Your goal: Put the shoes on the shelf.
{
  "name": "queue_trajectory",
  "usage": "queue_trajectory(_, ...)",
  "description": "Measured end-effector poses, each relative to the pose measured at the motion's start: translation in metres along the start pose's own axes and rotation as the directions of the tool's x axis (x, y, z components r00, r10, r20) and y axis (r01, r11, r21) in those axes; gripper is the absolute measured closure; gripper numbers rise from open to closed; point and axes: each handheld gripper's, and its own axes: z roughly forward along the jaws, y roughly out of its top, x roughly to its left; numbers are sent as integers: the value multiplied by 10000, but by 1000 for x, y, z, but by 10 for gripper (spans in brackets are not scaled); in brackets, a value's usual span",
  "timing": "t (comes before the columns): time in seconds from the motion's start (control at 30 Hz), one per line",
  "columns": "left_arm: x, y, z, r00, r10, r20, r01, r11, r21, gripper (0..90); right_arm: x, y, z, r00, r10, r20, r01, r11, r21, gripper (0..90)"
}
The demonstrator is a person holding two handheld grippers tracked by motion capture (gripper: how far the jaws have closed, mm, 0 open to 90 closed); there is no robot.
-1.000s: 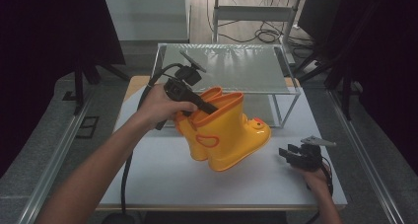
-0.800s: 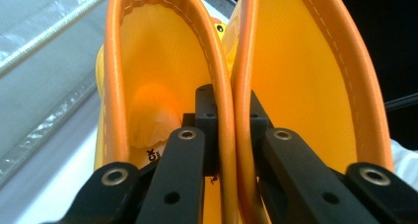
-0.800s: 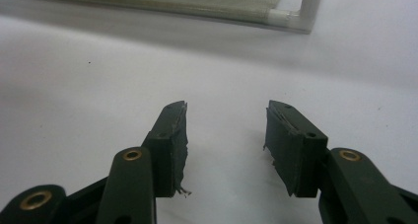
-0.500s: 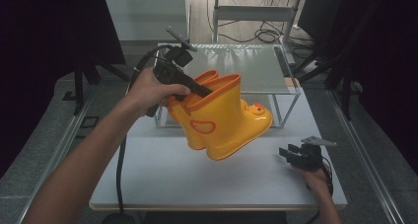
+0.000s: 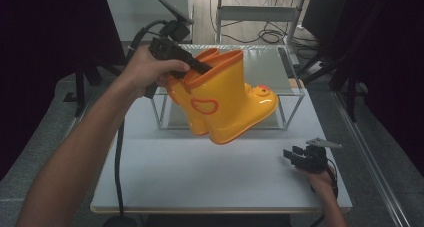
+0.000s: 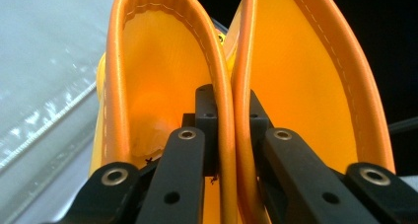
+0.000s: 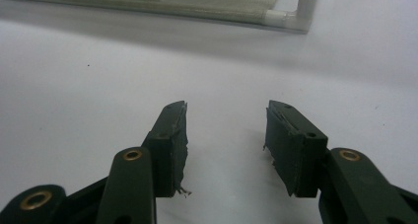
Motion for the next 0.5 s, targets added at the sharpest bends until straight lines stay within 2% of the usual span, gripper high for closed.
queue_trajectory(0.2, 9, 17, -11, 9994, -320, -106, 314, 9982, -519, 826, 0, 0, 0, 10000, 12, -3, -12, 10000, -14, 503)
queue_trajectory(0.5, 28, 40, -10, 9959, -784, -462, 750, 9947, -707, 826, -1, 0, 0, 10000, 47, -31, -47, 10000, -65, 503)
